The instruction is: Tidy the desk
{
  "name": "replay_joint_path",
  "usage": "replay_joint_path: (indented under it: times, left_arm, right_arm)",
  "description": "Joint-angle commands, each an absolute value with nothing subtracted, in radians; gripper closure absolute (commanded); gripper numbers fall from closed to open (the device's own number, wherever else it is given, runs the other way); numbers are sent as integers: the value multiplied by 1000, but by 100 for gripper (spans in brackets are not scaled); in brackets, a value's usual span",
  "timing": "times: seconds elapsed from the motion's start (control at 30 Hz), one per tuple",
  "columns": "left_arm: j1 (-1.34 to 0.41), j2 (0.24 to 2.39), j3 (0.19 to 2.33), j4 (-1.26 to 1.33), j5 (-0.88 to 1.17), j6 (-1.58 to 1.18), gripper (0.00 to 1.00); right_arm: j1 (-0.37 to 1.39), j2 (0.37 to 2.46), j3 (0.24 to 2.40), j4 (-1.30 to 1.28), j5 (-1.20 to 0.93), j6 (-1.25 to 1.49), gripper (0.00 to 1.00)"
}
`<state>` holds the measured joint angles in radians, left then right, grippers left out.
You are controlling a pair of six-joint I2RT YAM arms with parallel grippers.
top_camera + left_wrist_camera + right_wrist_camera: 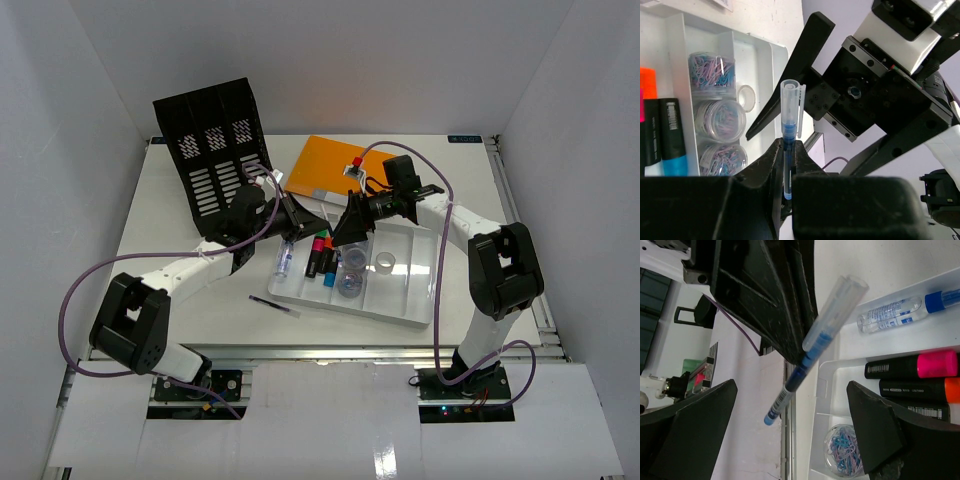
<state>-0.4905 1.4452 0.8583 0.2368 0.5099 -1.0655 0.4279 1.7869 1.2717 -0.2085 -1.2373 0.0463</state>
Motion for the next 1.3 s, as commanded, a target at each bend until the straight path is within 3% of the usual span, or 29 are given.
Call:
replay_joint_path:
  times: [0.0,0.33,0.47,0.53,0.6,0.7,0.83,0.97,1.1,1.27]
  left_arm:
    - [-507,1472,893,321,509,-1085,100]
    - [-514,1490,907,338,497,-1072,100]
    - [-515,1484,898,346,497,-1071,100]
    - [-515,1479,894,347,494,-1069,100]
    - [-515,1479,896,344,498,-1053,86]
    - [-515,1473,896,360,523,-1021,45]
    - [-514,1440,880,383,521,-989,17]
    - [-513,1351,843,350,477,-903,13]
    - [-513,1194,790,223,387,-769,13]
    - [-506,975,724,-33,255,-665,13]
  right_arm:
    - [440,1801,1305,-156,-1291,89,13]
    - [443,1807,1285,-89,-1307,163,75]
    - [443,1801,1283,-89,-1305,164,89]
    - [442,1796,1281,-92,-1307,161,91]
    - [439,1786,1272,-92,-1304,151,92]
    - [430,1768,1257,-96,-1290,140,92]
    - [390,1711,1230,-101,-1254,121,92]
    - [333,1630,1203,-193,-1145,20,92]
    - [309,1500,1155,-351,-839,-147,92]
    - [260,1365,1054,-464,-603,-185,92]
